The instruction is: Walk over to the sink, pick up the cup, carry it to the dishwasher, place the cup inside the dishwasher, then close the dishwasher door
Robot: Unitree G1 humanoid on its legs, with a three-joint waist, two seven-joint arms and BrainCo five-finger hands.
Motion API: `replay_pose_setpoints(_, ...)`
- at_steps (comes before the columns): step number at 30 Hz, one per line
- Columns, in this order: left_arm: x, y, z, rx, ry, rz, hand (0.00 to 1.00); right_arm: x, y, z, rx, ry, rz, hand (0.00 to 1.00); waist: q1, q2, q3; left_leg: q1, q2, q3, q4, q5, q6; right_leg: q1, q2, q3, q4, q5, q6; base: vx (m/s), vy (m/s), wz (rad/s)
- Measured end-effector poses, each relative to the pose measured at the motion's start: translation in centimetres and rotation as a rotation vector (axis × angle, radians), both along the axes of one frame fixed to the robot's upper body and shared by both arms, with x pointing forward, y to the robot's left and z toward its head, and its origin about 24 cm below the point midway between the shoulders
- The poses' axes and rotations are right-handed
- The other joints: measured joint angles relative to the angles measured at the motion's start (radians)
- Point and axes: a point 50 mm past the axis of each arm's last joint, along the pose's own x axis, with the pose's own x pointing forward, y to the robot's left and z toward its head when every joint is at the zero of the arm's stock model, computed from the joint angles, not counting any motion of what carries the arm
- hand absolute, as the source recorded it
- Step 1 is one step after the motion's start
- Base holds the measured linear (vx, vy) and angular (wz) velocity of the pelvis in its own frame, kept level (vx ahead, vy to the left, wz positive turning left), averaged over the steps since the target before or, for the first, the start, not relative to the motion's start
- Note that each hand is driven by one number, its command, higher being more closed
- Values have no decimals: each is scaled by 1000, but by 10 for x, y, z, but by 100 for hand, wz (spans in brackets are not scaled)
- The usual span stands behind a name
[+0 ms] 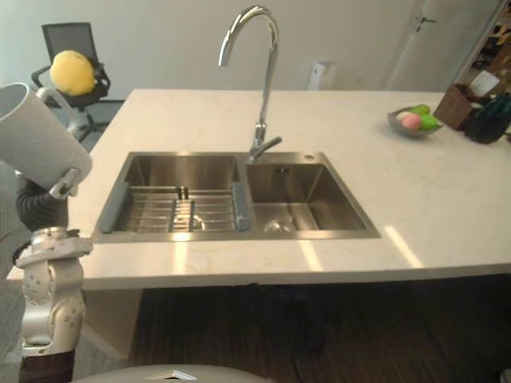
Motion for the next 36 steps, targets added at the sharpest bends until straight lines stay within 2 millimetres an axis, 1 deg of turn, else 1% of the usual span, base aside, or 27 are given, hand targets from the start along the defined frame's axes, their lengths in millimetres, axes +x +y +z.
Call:
replay_pose_setpoints(2, 1, -8, -3, -46, 3, -32, 100, 0, 1, 0, -3, 8, -84, 0, 9, -5, 0, -9, -1, -20, 0, 11, 3, 2, 1, -27, 0, -1, -1, 21, -28, 26)
replay_pose_setpoints(5, 0, -11, -3, -60, -3, -60, 100, 1, 0, -1, -13, 26, -204, 0, 26, -2, 14, -46, -4, -69, 0, 23, 4, -5, 7, -58, 22, -12, -4, -71, -20, 48)
replay_pose_setpoints(8, -11, -7, -2, -58, -12, -48, 100, 6, 0, -2, -3, 32, -225, 0, 41, 1, 43, -70, -17, -152, 1, 41, 3, 2, 5, -142, 45, -29, 0, -67, -15, 93)
replay_pose_setpoints(9, -18, -2, -2, -62, -11, -17, 100, 4, -1, -3, 2, 47, -224, 0, 70, 12, 60, -87, -28, -209, 2, 58, 5, 9, 6, -197, 54, -37, 0, -37, -16, 107)
replay_pose_setpoints(11, -25, 8, 0, -59, -15, 38, 100, 6, -2, -4, 5, 56, -218, 0, 96, 11, 74, -117, -43, -297, 2, 87, 6, 17, 9, -278, 72, -55, 3, -42, -8, 137)
replay_pose_setpoints(13, -30, 15, -2, -46, -1, 80, 100, 8, -4, -3, 14, 50, -193, 0, 128, 28, 107, -133, -64, -385, 1, 113, 3, 41, 13, -354, 88, -77, 5, -86, 9, 165)
replay_pose_setpoints(15, -39, 27, -9, -43, 44, 146, 100, 10, -9, -3, 23, 50, -174, 0, 152, 48, 119, -151, -73, -401, 1, 104, 6, 56, 19, -433, 107, -95, 6, -106, -10, 153)
replay_pose_setpoints(16, -43, 32, -12, -41, 64, 171, 100, 14, -14, -2, 11, 57, -130, 0, 164, 58, 120, -164, -79, -366, 2, 58, 13, 56, 22, -490, 96, -94, -1, -98, -3, 154)
replay_pose_setpoints(17, -43, 33, -12, -40, 62, 179, 100, 15, -13, -3, 21, 91, -127, 0, 176, 20, 119, -210, -83, -236, 51, -12, 97, 49, -13, -554, 71, -85, -8, -32, 13, 159)
replay_pose_setpoints(18, -43, 33, -11, -40, 55, 181, 100, 15, -14, -3, 16, 103, -118, 0, 182, 25, 120, -244, -77, -151, 126, -23, 131, 42, -32, -603, 83, -84, -9, 139, 53, 165)
replay_pose_setpoints(19, -41, 34, -8, -41, 40, 185, 100, 21, -20, -1, -2, 107, -106, 0, 182, 34, 134, -271, -52, 20, 295, -61, 183, 43, -70, -669, 122, -83, -1, 346, 80, 159)
replay_pose_setpoints(20, -41, 36, -6, -45, 24, 186, 100, 21, -26, 1, -18, 118, -99, 0, 181, 40, 139, -258, 6, 183, 433, -122, 227, 61, -94, -732, 162, -83, 10, 392, 80, 157)
replay_pose_setpoints(21, -40, 36, -4, -42, 16, 182, 100, 19, -30, 2, -28, 126, -95, 0, 181, 58, 133, -234, 44, 253, 475, -142, 234, 72, -90, -767, 188, -87, 13, 265, 173, 188)
replay_pose_setpoints(22, -35, 31, 0, -44, -7, 142, 100, 16, -39, 4, -48, 121, -99, 0, 158, 103, 135, -217, 22, 287, 457, -127, 161, 92, -99, -830, 261, -108, -16, 49, 237, 258)
replay_pose_setpoints(23, -29, 25, 8, -44, -53, 89, 100, 16, -40, 4, -44, 112, -121, 0, 138, 101, 136, -198, -49, 237, 343, -57, 109, 103, -93, -845, 231, -149, -53, -77, 267, 297)
replay_pose_setpoints(24, -26, 22, 13, -53, -84, 68, 100, 18, -39, 4, -39, 102, -127, 0, 127, 98, 137, -180, -96, 174, 258, -16, 66, 110, -66, -851, 174, -157, -71, -76, 222, 309)
replay_pose_setpoints(25, -23, 20, 17, -68, -117, 45, 100, 16, -36, 3, -32, 101, -146, 0, 99, 72, 145, -133, -138, 166, 163, -66, 13, 132, -65, -884, 115, -113, -55, 56, 100, 274)
replay_pose_setpoints(26, -23, 20, 19, -75, -133, 27, 100, 13, -34, 2, -47, 125, -127, 0, 118, 84, 145, -75, -62, 305, 224, -160, 90, 173, -82, -987, 149, -99, 23, 122, 75, 300)
replay_pose_setpoints(27, -24, 19, 18, -99, -137, 13, 100, 7, -43, 4, -72, 131, -149, 0, 105, 102, 163, -31, -42, 295, 186, -150, 132, 201, -83, -1068, 228, -107, 14, 106, 56, 218)
replay_pose_setpoints(29, -26, 20, 19, -99, -144, 7, 100, 12, -45, 6, -88, 116, -128, 0, 122, 119, 154, -27, -58, 250, 136, -121, 145, 180, -113, -1071, 250, -89, -16, -65, 193, 110)
replay_pose_setpoints(30, -24, 17, 19, -98, -141, -9, 100, 19, -44, 6, -94, 95, -99, 0, 122, 109, 159, -24, -70, 228, 117, -110, 149, 176, -134, -1061, 287, -85, -21, -80, 172, 49)
replay_pose_setpoints(31, -24, 15, 18, -102, -133, -18, 100, 22, -45, 7, -101, 89, -80, 0, 123, 108, 161, -17, -76, 224, 101, -107, 146, 176, -147, -1060, 313, -84, -22, -58, 116, 31)
replay_pose_setpoints(32, -24, 10, 14, -104, -112, -38, 100, 25, -47, 8, -122, 82, -48, 0, 123, 109, 164, -8, -88, 212, 71, -102, 144, 165, -182, -1049, 387, -86, -29, -55, 123, 16)
replay_pose_setpoints(33, -23, 5, 13, -105, -97, -63, 100, 30, -53, 11, -149, 54, -44, 0, 123, 113, 166, -5, -96, 193, 57, -94, 148, 124, -224, -966, 495, -98, -110, -62, 139, 25)
replay_pose_setpoints(34, -22, 3, 13, -97, -98, -74, 100, 33, -56, 12, -164, 26, -49, 0, 114, 116, 168, -3, -101, 171, 49, -81, 166, 83, -229, -879, 542, -114, -150, -44, 180, 89)
replay_pose_setpoints(35, -16, -5, 17, -82, -110, -116, 100, 40, -55, 14, -170, -27, -63, 0, 74, 126, 171, -17, -108, 97, 35, -53, 170, 20, -159, -650, 528, -148, -108, -46, 137, 133)
replay_pose_setpoints(36, -12, -11, 17, -80, -114, -149, 100, 40, -52, 13, -166, -39, -77, 0, 56, 136, 175, -27, -108, 45, 30, -40, 137, 1, -99, -549, 492, -167, -91, -108, 182, 233)
